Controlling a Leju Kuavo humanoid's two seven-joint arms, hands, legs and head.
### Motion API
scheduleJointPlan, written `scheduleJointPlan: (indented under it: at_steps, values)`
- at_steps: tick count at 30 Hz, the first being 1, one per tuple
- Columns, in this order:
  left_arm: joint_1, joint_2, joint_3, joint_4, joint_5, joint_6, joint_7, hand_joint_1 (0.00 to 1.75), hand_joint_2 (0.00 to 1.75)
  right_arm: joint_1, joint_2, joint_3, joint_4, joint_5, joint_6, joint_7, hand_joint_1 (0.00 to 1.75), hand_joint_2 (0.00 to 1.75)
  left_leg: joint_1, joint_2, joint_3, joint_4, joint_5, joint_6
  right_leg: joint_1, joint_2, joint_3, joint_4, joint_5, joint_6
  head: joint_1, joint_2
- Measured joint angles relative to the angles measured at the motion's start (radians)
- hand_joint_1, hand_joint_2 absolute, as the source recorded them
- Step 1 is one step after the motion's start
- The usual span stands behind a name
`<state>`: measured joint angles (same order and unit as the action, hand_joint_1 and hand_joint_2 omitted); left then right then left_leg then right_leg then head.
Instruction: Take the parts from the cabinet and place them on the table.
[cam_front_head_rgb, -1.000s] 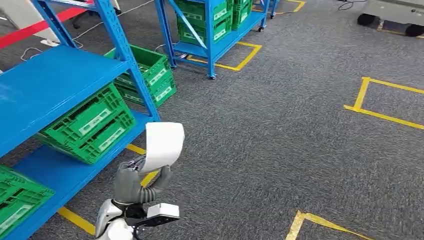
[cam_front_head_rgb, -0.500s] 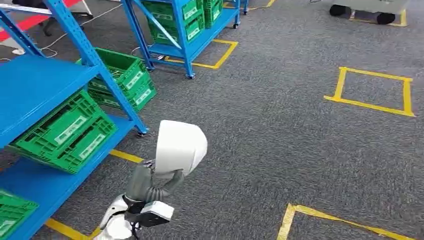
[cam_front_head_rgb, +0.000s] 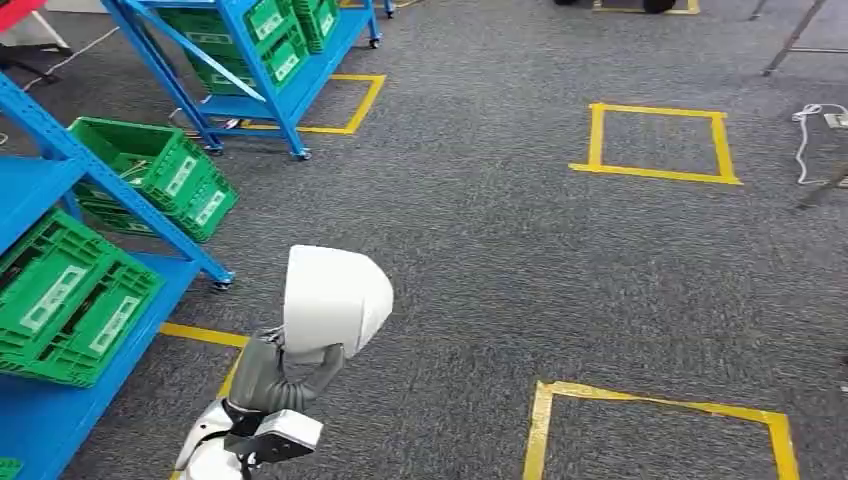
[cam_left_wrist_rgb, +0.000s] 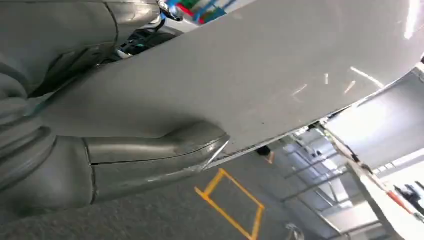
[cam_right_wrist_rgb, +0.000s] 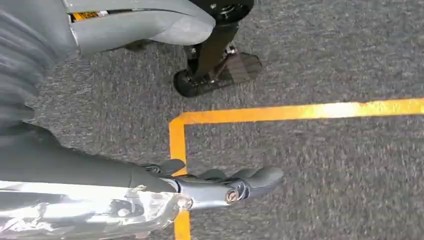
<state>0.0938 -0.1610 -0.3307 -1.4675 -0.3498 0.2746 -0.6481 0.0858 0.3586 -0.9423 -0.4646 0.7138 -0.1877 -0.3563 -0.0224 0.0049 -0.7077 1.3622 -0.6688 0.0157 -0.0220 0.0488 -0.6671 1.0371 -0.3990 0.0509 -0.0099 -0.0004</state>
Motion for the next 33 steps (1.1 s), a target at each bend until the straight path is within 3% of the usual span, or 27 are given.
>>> scheduleJointPlan:
  at_steps: [1, 2, 3, 4, 5, 6, 7, 9, 10, 11, 12, 13, 14, 15, 16, 17, 20, 21, 22, 23, 25, 26, 28, 29, 30, 31, 33]
  values:
    - [0.0, 0.0, 0.0, 0.0, 0.0, -0.001, 0.0, 1.75, 1.75, 0.0, 0.0, -0.001, 0.0, 0.002, 0.001, 0.0, 0.0, 1.75, -0.002, -0.001, -0.001, -0.002, 0.006, 0.002, 0.001, 0.002, 0.0, 0.0, 0.0, 0.0, 0.0, 0.0]
    - [0.003, 0.003, 0.003, -0.002, 0.004, -0.014, 0.0, 1.75, 1.75, 0.0, 0.0, -0.01, -0.001, 0.023, 0.006, -0.004, 0.0, 1.75, -0.026, -0.014, 0.02, -0.099, 0.101, 0.029, 0.01, 0.027, 0.007, 0.0, 0.0, -0.004, -0.001, 0.0]
    - [0.005, 0.003, 0.003, -0.003, 0.004, -0.015, 0.0, 1.75, 1.75, 0.0, 0.0, -0.012, -0.001, 0.027, 0.008, -0.005, 0.0, 1.75, -0.031, -0.02, 0.039, -0.151, 0.137, 0.038, 0.012, 0.036, 0.011, 0.0, 0.0, -0.007, -0.001, 0.0]
    - [0.006, 0.003, 0.004, -0.011, 0.005, -0.016, 0.0, 1.75, 1.75, -0.002, 0.003, -0.016, -0.001, 0.033, 0.01, -0.008, 0.0, 1.75, -0.046, -0.079, 0.09, -0.289, 0.214, 0.063, 0.012, 0.051, 0.015, -0.004, 0.001, -0.008, 0.001, 0.0]
    - [0.013, 0.002, 0.011, -0.017, 0.005, -0.018, 0.0, 1.75, 1.75, -0.004, 0.002, -0.027, -0.003, 0.041, 0.014, -0.009, 0.0, 1.75, -0.034, -0.058, 0.121, -0.382, 0.251, 0.049, 0.032, 0.099, 0.007, -0.004, 0.007, -0.013, -0.004, 0.0]
    - [0.013, 0.002, 0.013, -0.018, 0.005, -0.022, 0.0, 1.75, 1.75, -0.003, 0.002, -0.033, -0.005, 0.045, 0.014, -0.01, 0.0, 1.75, -0.031, -0.05, 0.127, -0.385, 0.253, 0.048, 0.04, 0.047, -0.005, 0.017, -0.016, -0.013, -0.004, 0.0]
    - [0.014, 0.002, 0.013, -0.019, 0.005, -0.024, 0.0, 1.75, 1.75, -0.003, 0.002, -0.035, -0.005, 0.051, 0.016, -0.011, 0.0, 1.75, -0.03, -0.039, 0.128, -0.386, 0.253, 0.051, 0.041, 0.001, -0.023, 0.068, -0.057, -0.005, 0.002, 0.0]
    - [0.022, 0.004, 0.017, -0.019, 0.004, -0.027, 0.0, 1.75, 1.75, -0.009, 0.002, -0.041, -0.008, 0.06, 0.021, -0.013, 0.0, 1.75, -0.027, -0.012, 0.127, -0.385, 0.252, 0.052, 0.036, -0.033, -0.087, 0.22, -0.139, 0.01, 0.003, 0.0]
    - [0.025, 0.005, 0.019, -0.019, 0.003, -0.028, 0.001, 1.75, 1.75, -0.012, 0.002, -0.043, -0.008, 0.062, 0.021, -0.013, 0.0, 1.75, -0.025, 0.003, 0.126, -0.385, 0.252, 0.052, 0.031, -0.038, -0.111, 0.286, -0.166, 0.018, 0.002, 0.0]
    - [0.026, 0.005, 0.019, -0.019, 0.002, -0.028, 0.001, 1.75, 1.75, -0.011, 0.002, -0.045, -0.008, 0.063, 0.021, -0.013, 0.0, 1.75, -0.022, 0.016, 0.126, -0.385, 0.251, 0.051, 0.025, -0.042, -0.113, 0.303, -0.166, 0.026, 0.003, 0.0]
    - [0.026, 0.005, 0.02, -0.019, 0.002, -0.028, 0.001, 1.75, 1.75, -0.011, 0.002, -0.048, -0.008, 0.064, 0.021, -0.013, 0.0, 1.75, -0.018, 0.027, 0.126, -0.385, 0.25, 0.049, 0.019, -0.045, -0.089, 0.271, -0.145, 0.033, 0.002, 0.0]
    - [0.026, 0.005, 0.021, -0.019, 0.002, -0.028, 0.001, 1.75, 1.75, -0.011, 0.002, -0.049, -0.009, 0.065, 0.021, -0.013, 0.0, 1.75, -0.013, 0.037, 0.127, -0.384, 0.248, 0.045, 0.015, -0.049, -0.045, 0.202, -0.11, 0.04, 0.003, 0.0]
    - [0.026, 0.005, 0.022, -0.019, 0.002, -0.028, 0.002, 1.75, 1.75, -0.01, 0.001, -0.051, -0.01, 0.066, 0.021, -0.013, 0.0, 1.75, -0.008, 0.045, 0.129, -0.38, 0.244, 0.039, 0.009, -0.063, 0.016, 0.1, -0.069, 0.048, 0.002, 0.0]
    - [0.026, 0.005, 0.023, -0.019, 0.002, -0.028, 0.002, 1.75, 1.75, -0.011, 0.001, -0.053, -0.012, 0.066, 0.021, -0.014, 0.0, 1.75, -0.006, 0.054, 0.132, -0.374, 0.239, 0.031, 0.005, -0.096, 0.071, 0.009, -0.045, 0.059, 0.004, 0.0]
    - [0.026, 0.005, 0.024, -0.019, 0.002, -0.028, 0.002, 1.75, 1.75, -0.015, 0.002, -0.053, -0.012, 0.066, 0.022, -0.014, 0.0, 1.75, -0.012, 0.059, 0.129, -0.366, 0.234, 0.022, 0.013, -0.1, 0.089, -0.009, -0.053, 0.055, 0.008, 0.0]
    - [0.026, 0.006, 0.024, -0.019, 0.001, -0.028, 0.002, 1.75, 1.75, -0.016, 0.002, -0.056, -0.012, 0.066, 0.022, -0.014, 0.0, 1.75, -0.012, 0.064, 0.128, -0.363, 0.236, 0.019, 0.012, -0.082, 0.084, -0.01, -0.048, 0.03, 0.004, 0.0]
    - [0.026, 0.006, 0.025, -0.019, -0.001, -0.028, 0.004, 1.75, 1.75, -0.013, 0.002, -0.059, -0.013, 0.067, 0.022, -0.014, 0.0, 1.75, -0.009, 0.08, 0.131, -0.365, 0.237, 0.01, 0.011, -0.061, 0.078, -0.011, -0.042, 0.006, 0.006, 0.0]
    - [0.025, 0.005, 0.026, -0.02, -0.001, -0.028, 0.004, 1.75, 1.75, -0.013, 0.002, -0.06, -0.013, 0.067, 0.021, -0.014, 0.0, 1.75, -0.005, 0.052, 0.127, -0.355, 0.22, -0.001, 0.009, -0.053, 0.078, -0.013, -0.039, -0.007, 0.005, 0.0]
    - [0.026, 0.005, 0.026, -0.022, -0.002, -0.028, 0.004, 1.75, 1.75, -0.014, 0.002, -0.061, -0.015, 0.067, 0.021, -0.014, 0.0, 1.75, -0.001, 0.026, 0.115, -0.319, 0.19, -0.007, 0.008, -0.048, 0.076, -0.014, -0.037, -0.015, 0.004, 0.0]
    - [0.027, 0.006, 0.026, -0.023, -0.003, -0.028, 0.004, 1.75, 1.75, -0.015, 0.002, -0.061, -0.016, 0.068, 0.022, -0.014, 0.0, 1.75, 0.004, 0.01, 0.08, -0.234, 0.14, -0.013, 0.008, -0.038, 0.073, -0.015, -0.034, -0.02, 0.004, 0.0]
    - [0.029, 0.008, 0.026, -0.023, -0.004, -0.028, 0.004, 1.75, 1.75, -0.015, 0.002, -0.063, -0.016, 0.074, 0.022, -0.015, 0.0, 1.75, 0.008, 0.004, 0.008, -0.073, 0.072, -0.018, 0.008, -0.02, 0.064, -0.015, -0.03, -0.025, 0.004, 0.0]
    - [0.03, 0.008, 0.026, -0.023, -0.006, -0.028, 0.004, 1.75, 1.75, -0.015, 0.002, -0.066, -0.016, 0.077, 0.022, -0.015, 0.0, 1.75, 0.009, 0.003, -0.005, -0.044, 0.07, -0.017, 0.008, -0.011, 0.062, -0.015, -0.028, -0.027, 0.005, 0.0]
    - [0.03, 0.009, 0.026, -0.023, -0.006, -0.028, 0.005, 1.75, 1.75, -0.014, 0.002, -0.071, -0.016, 0.081, 0.022, -0.015, 0.0, 1.75, 0.011, 0.0, 0.036, -0.117, 0.13, -0.014, 0.008, 0.011, 0.06, -0.015, -0.025, -0.026, 0.005, 0.0]
    - [0.03, 0.009, 0.026, -0.023, -0.007, -0.028, 0.005, 1.75, 1.75, -0.015, 0.002, -0.073, -0.016, 0.084, 0.023, -0.016, 0.0, 1.75, 0.013, -0.008, 0.084, -0.207, 0.177, -0.012, 0.008, 0.023, 0.061, -0.015, -0.023, -0.024, 0.005, 0.0]
    - [0.03, 0.009, 0.026, -0.024, -0.01, -0.028, 0.005, 1.75, 1.75, -0.016, 0.002, -0.074, -0.016, 0.086, 0.024, -0.017, 0.0, 1.75, 0.017, -0.031, 0.13, -0.293, 0.215, -0.011, 0.006, 0.035, 0.061, -0.015, -0.021, -0.021, 0.005, 0.0]
    - [0.029, 0.009, 0.026, -0.024, -0.013, -0.027, 0.005, 1.75, 1.75, -0.017, 0.002, -0.075, -0.016, 0.087, 0.026, -0.018, 0.0, 1.75, 0.023, -0.079, 0.156, -0.343, 0.21, -0.013, 0.005, 0.043, 0.058, -0.015, -0.019, -0.017, 0.005, 0.0]
    - [0.03, 0.01, 0.026, -0.024, -0.019, -0.027, 0.007, 1.75, 1.75, -0.02, 0.002, -0.08, -0.016, 0.093, 0.027, -0.019, 0.0, 1.75, 0.021, -0.079, 0.158, -0.363, 0.207, -0.015, 0.004, 0.061, 0.043, -0.013, -0.009, -0.003, 0.007, 0.0]
